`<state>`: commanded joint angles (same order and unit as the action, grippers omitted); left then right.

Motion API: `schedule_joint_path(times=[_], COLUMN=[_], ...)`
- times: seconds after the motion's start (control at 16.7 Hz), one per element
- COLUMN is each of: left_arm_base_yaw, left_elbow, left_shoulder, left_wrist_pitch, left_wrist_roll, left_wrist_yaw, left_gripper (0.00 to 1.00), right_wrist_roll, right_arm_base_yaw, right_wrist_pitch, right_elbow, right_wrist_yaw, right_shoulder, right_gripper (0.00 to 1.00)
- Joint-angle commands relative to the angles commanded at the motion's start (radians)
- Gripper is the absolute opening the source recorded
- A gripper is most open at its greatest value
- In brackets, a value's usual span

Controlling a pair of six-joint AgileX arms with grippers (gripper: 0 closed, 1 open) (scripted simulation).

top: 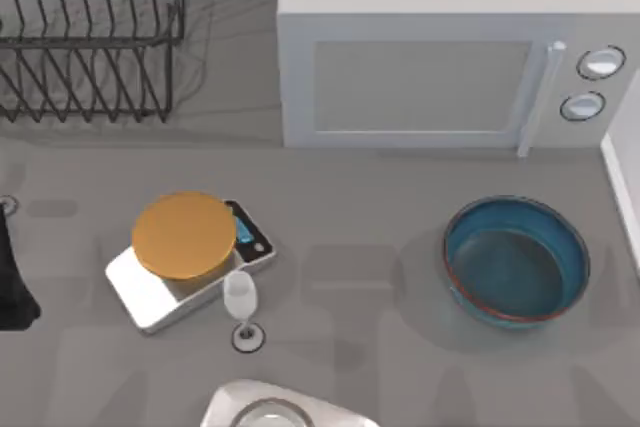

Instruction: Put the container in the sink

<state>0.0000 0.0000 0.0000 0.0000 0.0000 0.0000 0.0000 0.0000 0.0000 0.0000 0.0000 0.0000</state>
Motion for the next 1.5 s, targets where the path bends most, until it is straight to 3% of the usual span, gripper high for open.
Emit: schedule_joint_path(times=[0.24,0.48,1.14,1.5], left_arm_base_yaw=[0.000,0.000,0.000,0.000], left_elbow=[0.000,0.000,0.000,0.000], left_shoulder=[0.000,0.000,0.000,0.000], left_wrist_pitch=[0.000,0.000,0.000,0.000], left_wrist_roll=[0.000,0.000,0.000,0.000], left_wrist_yaw=[0.000,0.000,0.000,0.000], left_gripper=[1.00,1.00,1.00,1.00], right_wrist_roll=[0.007,0.045,0.201,0.267], right_arm_base_yaw=[0.007,0.042,0.192,0.255], right_wrist_pitch=[-0.028,-0.178,-0.869,-1.140], right_elbow=[0.031,0.209,0.987,1.309], right_wrist_yaw=[-0.001,-0.002,0.004,0.002], right_shoulder=[0.032,0.223,1.268,1.664], right_gripper=[1.00,1.00,1.00,1.00])
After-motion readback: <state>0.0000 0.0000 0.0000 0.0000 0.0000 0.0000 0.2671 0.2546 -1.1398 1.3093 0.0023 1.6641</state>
